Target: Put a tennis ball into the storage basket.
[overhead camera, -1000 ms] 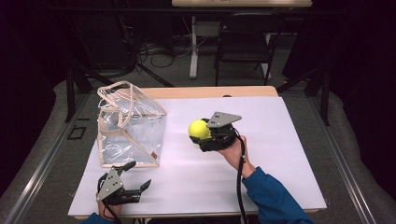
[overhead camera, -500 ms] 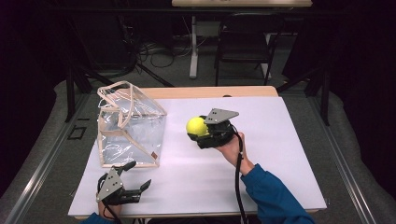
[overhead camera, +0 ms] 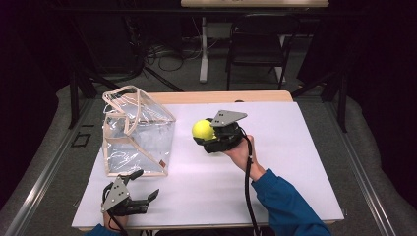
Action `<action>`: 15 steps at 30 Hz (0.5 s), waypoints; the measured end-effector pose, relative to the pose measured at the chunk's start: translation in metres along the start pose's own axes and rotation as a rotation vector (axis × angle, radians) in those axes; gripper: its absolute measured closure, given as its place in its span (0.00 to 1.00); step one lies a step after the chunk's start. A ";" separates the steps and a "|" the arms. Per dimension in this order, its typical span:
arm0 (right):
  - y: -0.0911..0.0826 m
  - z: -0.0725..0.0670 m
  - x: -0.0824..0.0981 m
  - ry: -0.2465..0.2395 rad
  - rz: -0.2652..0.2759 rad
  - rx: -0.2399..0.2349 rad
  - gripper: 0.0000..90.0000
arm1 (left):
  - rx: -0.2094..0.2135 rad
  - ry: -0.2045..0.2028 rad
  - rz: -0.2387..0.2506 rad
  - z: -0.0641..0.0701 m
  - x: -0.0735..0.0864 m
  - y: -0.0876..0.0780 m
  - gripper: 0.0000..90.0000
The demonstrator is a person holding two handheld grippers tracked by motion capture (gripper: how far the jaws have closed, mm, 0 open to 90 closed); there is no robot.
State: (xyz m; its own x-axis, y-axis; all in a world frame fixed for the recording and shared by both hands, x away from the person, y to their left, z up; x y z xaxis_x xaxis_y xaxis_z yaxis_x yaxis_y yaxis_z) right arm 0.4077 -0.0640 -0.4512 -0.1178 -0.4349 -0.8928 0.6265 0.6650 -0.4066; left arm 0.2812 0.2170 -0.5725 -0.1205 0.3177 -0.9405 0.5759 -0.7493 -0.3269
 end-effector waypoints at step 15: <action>0.007 0.006 -0.011 -0.010 -0.006 -0.006 0.29 | 0.003 -0.005 0.000 0.000 0.000 0.001 0.18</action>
State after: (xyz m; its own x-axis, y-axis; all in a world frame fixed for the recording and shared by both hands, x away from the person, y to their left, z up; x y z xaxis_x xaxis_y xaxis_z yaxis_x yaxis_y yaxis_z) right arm 0.4179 -0.0584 -0.4429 -0.1137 -0.4445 -0.8885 0.6210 0.6663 -0.4128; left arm 0.2815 0.2162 -0.5731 -0.1247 0.3150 -0.9409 0.5731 -0.7512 -0.3274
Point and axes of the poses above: each handheld gripper's, and its own axes: y roughly forward along the jaws, x roughly out of its underside, z roughly to its right, the point moved 4 cm from there along y, roughly forward along the jaws, and after that the axes turned 7 degrees about x, right-handed, at the moved point
